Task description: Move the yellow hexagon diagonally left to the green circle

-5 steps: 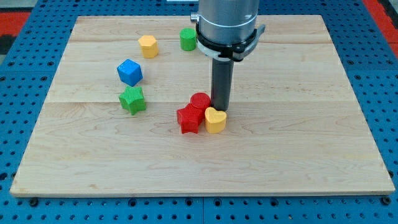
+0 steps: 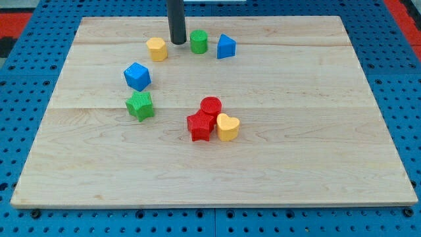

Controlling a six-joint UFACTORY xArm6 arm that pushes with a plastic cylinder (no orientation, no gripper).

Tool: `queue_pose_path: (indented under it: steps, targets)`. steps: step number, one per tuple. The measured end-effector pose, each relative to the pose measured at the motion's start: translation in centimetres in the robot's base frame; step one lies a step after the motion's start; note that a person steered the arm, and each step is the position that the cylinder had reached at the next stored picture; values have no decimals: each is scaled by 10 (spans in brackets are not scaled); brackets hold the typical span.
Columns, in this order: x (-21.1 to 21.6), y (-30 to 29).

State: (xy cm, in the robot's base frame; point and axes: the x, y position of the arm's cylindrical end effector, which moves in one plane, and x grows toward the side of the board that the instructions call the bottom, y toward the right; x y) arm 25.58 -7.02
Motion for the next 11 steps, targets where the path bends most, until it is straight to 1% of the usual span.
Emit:
queue_pose_path:
  steps: [1, 2, 3, 5, 6, 7, 9, 11]
  targets:
    - [5, -61]
    - [38, -81]
    - [49, -45]
    - [10, -82]
    - [-2, -101]
    - [-3, -108]
    - [4, -107]
    - [3, -75]
